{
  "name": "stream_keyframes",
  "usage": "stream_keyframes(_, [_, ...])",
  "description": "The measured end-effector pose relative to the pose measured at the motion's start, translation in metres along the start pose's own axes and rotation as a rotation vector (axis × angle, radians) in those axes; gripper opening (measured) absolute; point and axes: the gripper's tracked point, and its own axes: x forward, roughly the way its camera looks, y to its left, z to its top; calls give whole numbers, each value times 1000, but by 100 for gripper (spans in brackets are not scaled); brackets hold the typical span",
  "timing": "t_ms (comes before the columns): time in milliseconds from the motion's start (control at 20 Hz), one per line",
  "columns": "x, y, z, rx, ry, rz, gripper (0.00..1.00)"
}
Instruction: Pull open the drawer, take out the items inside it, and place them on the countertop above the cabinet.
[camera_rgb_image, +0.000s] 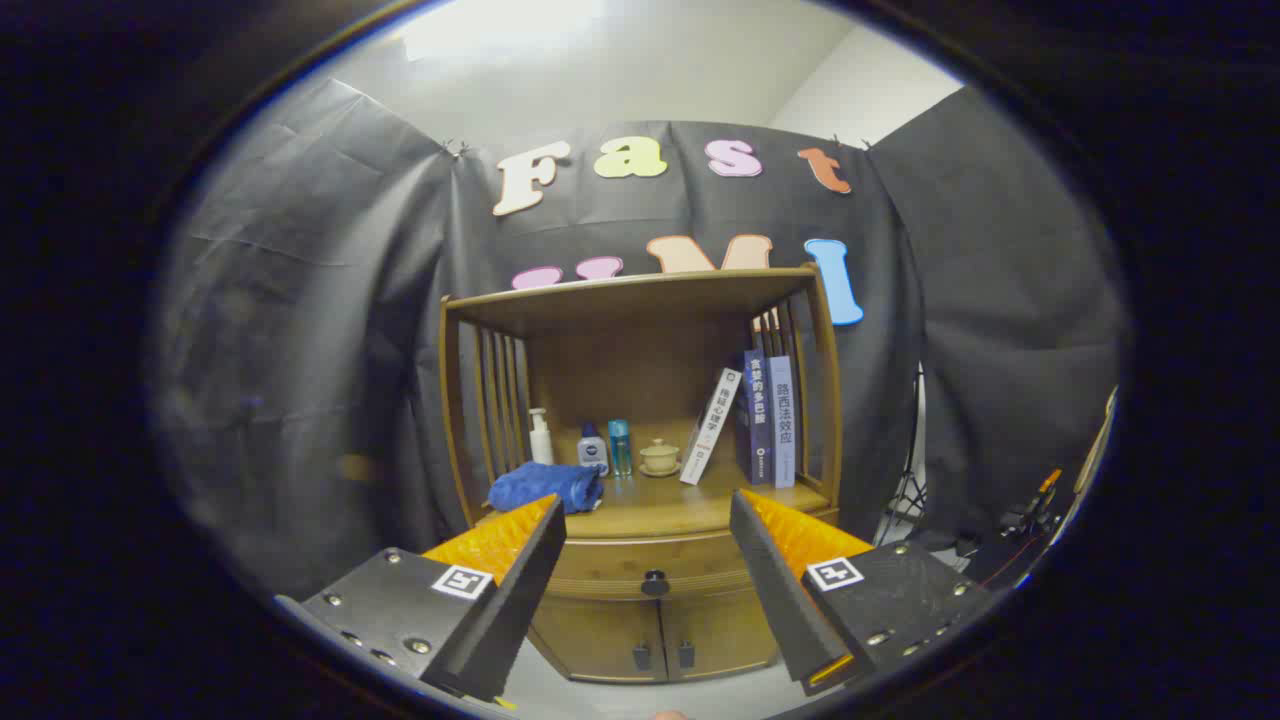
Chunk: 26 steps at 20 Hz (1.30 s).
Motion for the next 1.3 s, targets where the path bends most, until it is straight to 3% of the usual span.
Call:
stream_keyframes(450, [2, -5, 3, -27, -13, -21, 99])
stream_keyframes(1300, [39, -30, -50, -16, 11, -64, 98])
